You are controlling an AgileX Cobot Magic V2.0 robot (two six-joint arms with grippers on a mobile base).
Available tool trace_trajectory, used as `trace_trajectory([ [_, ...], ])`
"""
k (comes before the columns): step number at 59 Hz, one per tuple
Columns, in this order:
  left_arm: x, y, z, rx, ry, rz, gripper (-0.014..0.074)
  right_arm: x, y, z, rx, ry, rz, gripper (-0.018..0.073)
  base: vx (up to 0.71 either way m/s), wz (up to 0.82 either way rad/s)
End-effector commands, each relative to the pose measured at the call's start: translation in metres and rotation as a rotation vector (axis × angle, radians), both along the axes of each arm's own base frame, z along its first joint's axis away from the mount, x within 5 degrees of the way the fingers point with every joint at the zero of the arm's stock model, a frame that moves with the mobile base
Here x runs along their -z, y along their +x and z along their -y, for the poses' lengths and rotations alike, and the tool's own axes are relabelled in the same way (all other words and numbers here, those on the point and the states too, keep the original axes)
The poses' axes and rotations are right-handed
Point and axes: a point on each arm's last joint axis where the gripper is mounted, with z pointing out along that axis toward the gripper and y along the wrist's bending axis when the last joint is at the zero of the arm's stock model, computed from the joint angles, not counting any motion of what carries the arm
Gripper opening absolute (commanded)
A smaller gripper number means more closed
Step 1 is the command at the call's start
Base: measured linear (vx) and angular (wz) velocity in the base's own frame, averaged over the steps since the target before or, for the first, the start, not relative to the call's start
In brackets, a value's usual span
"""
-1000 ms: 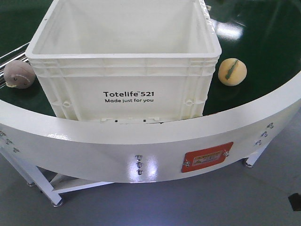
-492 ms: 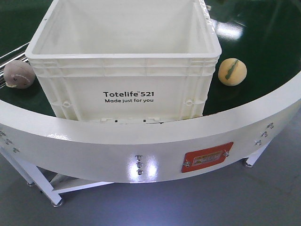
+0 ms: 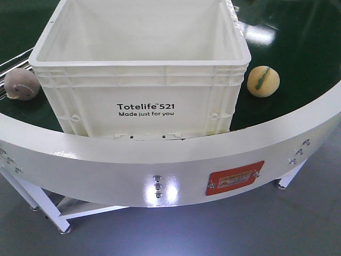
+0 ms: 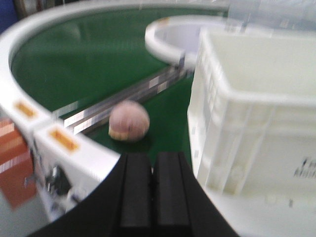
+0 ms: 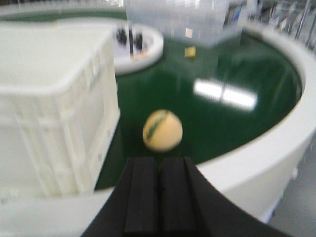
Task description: Place moving items into box and shelve
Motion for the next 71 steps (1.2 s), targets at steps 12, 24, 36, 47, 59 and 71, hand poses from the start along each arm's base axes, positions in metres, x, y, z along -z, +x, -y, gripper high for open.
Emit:
trace_trajectory([
  [12,0.005,0.036,-0.001,-0.004,-0.012,-0.134,-0.0013,0.015,0.046,-0.002,0.003,-0.018,-0.173,-0.0015,0.0,0.0],
  [24,0.009,0.048,-0.002,-0.002,-0.007,-0.159,0.0006,0.035,0.071,-0.004,0.004,-0.019,-0.283,0.0078,0.0,0.0],
  [36,0.01,0.05,-0.003,0.002,0.038,-0.178,0.0227,0.042,0.094,-0.005,0.014,0.002,-0.308,0.0409,0.0,0.0],
  [47,0.011,0.049,-0.003,0.004,0.044,-0.185,0.0475,0.039,0.125,-0.007,0.032,0.028,-0.331,0.0696,0.0,0.0],
  [59,0.012,0.048,-0.003,0.001,0.042,-0.205,0.0553,0.033,0.172,0.013,0.127,0.097,-0.365,0.0713,0.0,0.0],
  [71,0.012,0.048,-0.003,0.001,0.043,-0.203,0.0549,0.026,0.229,0.015,0.062,0.074,-0.429,0.0701,0.0,0.0],
])
